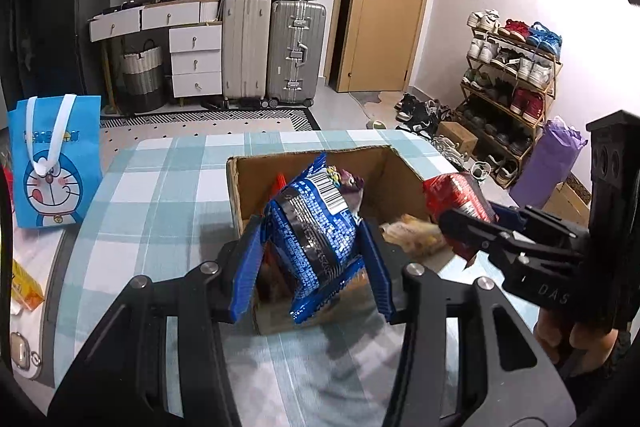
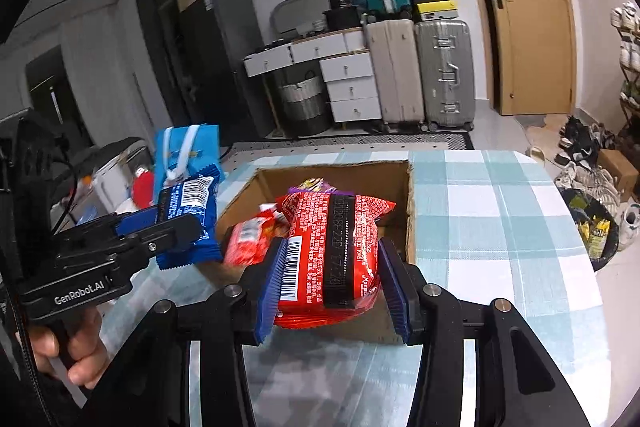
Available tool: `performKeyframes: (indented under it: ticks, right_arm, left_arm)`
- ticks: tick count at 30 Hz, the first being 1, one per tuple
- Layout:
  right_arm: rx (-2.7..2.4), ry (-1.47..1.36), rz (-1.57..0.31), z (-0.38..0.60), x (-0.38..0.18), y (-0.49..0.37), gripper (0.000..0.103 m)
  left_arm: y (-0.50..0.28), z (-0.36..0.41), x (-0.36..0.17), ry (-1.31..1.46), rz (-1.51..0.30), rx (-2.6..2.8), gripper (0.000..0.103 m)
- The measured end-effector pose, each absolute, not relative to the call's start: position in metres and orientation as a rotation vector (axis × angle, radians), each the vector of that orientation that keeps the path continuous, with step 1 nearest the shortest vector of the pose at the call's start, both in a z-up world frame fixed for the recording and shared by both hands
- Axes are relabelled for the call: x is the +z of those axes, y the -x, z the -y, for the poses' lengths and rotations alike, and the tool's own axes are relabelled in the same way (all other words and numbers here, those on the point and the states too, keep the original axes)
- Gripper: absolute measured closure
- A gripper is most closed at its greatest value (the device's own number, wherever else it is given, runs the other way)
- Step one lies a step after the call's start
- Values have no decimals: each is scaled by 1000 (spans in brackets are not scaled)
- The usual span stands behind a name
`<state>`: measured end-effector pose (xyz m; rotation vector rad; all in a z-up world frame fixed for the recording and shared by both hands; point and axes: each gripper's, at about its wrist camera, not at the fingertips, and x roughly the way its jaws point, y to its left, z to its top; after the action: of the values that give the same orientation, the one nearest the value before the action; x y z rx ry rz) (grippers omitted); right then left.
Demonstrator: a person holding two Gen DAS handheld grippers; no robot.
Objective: Organize snacks
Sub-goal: 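Carry the red and blue wafer bars over the box with both tools, then open both tools to drop the wafer bars into the box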
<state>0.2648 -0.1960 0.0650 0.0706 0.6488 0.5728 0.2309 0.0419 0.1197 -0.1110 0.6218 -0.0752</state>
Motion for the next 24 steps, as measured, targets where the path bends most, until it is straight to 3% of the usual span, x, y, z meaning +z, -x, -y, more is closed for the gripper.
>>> performKeyframes:
  ticks: [24]
  right_arm:
    - [527, -114, -709, 177, 38, -335, 56]
  left_arm:
    - [-327, -27, 74, 31, -691, -58, 57]
